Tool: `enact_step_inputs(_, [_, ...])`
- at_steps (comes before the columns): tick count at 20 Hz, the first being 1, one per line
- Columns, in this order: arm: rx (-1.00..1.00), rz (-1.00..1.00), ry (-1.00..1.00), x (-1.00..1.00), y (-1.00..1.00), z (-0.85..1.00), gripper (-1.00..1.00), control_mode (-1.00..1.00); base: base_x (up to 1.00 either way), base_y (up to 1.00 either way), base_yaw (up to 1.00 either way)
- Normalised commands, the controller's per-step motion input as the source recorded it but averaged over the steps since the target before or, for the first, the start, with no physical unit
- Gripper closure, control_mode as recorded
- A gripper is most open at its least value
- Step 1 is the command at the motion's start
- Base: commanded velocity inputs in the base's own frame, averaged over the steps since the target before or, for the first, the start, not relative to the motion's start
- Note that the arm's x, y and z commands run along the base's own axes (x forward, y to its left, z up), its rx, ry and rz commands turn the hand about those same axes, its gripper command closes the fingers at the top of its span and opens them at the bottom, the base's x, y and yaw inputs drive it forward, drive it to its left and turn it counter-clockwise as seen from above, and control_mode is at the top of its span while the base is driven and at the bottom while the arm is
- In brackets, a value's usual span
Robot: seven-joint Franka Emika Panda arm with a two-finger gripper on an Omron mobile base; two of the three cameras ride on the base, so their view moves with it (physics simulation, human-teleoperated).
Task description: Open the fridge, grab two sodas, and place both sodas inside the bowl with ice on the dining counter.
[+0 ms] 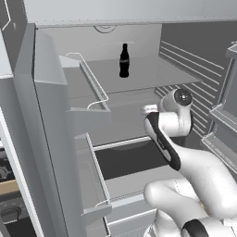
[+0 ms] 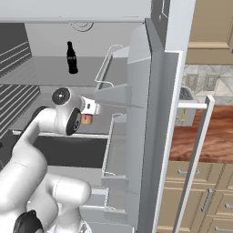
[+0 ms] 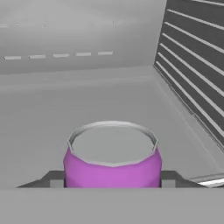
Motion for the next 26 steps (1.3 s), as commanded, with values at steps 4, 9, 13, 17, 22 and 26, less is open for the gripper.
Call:
enact_step_inputs(4, [0.00, 0.00, 0.12, -0.79, 0.12, 0.42, 1.00, -1.00, 0.00, 0.00, 0.00])
enact_step_inputs(9, [0.00, 0.00, 0.07, -0.92, 0.11, 0.38, 1.00, -1.00, 0.00, 0.00, 0.00])
enact_step_inputs(13, [0.00, 0.00, 0.03, -0.88, 0.16, 0.11, 1.00, -1.00, 0.00, 0.00, 0.00])
enact_step_inputs(17, [0.00, 0.00, 0.00, -0.76, 0.19, -0.02, 1.00, -1.00, 0.00, 0.00, 0.00])
enact_step_inputs(22, [0.00, -0.02, 0.00, -0.81, 0.04, -0.10, 1.00, -1.00, 0.00, 0.00, 0.00])
enact_step_inputs(26, [-0.01, 0.00, 0.00, -0.42, 0.06, -0.10, 1.00, -1.00, 0.00, 0.00, 0.00])
